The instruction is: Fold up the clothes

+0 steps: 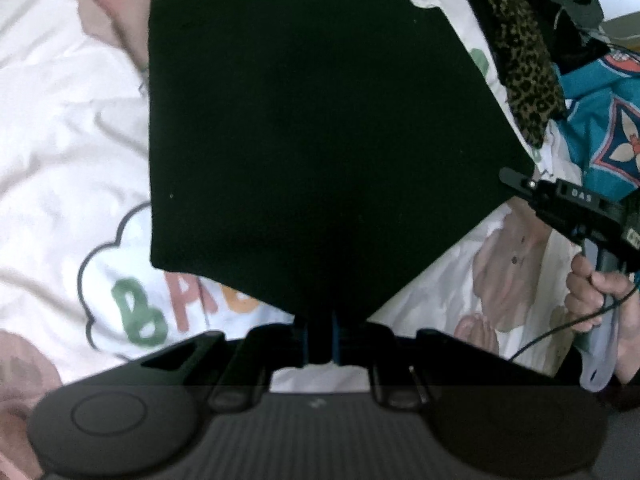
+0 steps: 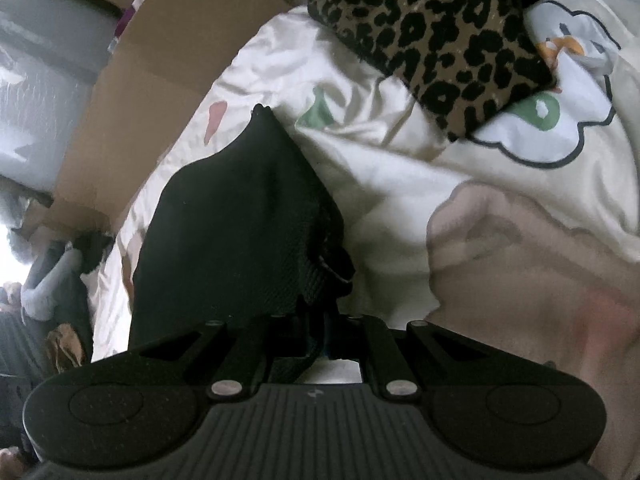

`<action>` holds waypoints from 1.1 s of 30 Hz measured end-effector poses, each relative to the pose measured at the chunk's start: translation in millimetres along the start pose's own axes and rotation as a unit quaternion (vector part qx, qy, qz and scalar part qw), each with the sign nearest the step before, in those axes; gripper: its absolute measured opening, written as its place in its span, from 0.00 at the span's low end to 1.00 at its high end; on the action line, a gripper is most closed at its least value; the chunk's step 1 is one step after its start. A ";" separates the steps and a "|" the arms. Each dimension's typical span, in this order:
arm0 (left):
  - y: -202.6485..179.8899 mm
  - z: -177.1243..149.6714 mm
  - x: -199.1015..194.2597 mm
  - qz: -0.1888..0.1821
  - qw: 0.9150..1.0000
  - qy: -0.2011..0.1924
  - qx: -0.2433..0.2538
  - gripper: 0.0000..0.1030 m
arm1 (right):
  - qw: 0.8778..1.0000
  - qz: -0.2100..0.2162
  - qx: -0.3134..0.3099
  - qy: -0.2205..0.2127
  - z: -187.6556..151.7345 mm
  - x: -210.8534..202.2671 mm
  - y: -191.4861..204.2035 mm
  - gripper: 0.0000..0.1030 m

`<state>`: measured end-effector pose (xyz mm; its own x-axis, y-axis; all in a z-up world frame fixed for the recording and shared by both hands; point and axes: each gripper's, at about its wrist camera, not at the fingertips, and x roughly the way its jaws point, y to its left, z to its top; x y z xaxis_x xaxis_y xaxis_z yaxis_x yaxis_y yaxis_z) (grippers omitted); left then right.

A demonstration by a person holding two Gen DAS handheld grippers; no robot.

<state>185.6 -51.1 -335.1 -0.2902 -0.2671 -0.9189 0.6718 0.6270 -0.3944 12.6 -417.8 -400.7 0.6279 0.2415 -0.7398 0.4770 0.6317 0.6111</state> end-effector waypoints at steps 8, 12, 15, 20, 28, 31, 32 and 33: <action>15.7 -24.1 -8.1 0.003 0.999 0.006 -0.043 0.11 | 0.999 0.006 -0.033 0.032 -12.4 4.0 10.7 0.04; 19.9 -30.3 -5.8 0.004 0.998 0.010 -0.055 0.11 | 0.998 0.003 -0.055 0.041 -15.4 5.7 16.7 0.04; 23.6 -31.2 -2.0 0.000 0.998 0.010 -0.065 0.11 | 0.997 -0.001 -0.068 0.042 -10.0 8.5 19.5 0.04; 19.2 -34.0 7.7 -0.003 0.997 0.009 -0.079 0.11 | 0.994 -0.007 -0.099 0.042 0.3 13.9 31.7 0.04; 8.7 -36.4 15.8 -0.007 0.996 0.006 -0.091 0.11 | 0.991 -0.016 -0.126 0.031 15.2 15.7 44.9 0.05; 4.5 -36.6 20.2 -0.014 0.995 0.009 -0.096 0.11 | 0.991 -0.016 -0.129 0.023 23.1 14.7 46.7 0.05; 2.5 -36.5 22.3 -0.016 0.995 0.011 -0.097 0.11 | 0.991 -0.016 -0.130 0.021 25.3 14.8 47.1 0.05; 0.4 -36.3 24.5 -0.018 0.995 0.013 -0.097 0.11 | 0.991 -0.017 -0.131 0.017 27.8 15.0 47.6 0.04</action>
<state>154.0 -30.8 -357.6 -0.3306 -0.2744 -0.9030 0.5171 0.7478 -0.4165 61.9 -404.6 -374.9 0.5907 0.2395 -0.7706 0.3185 0.8083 0.4953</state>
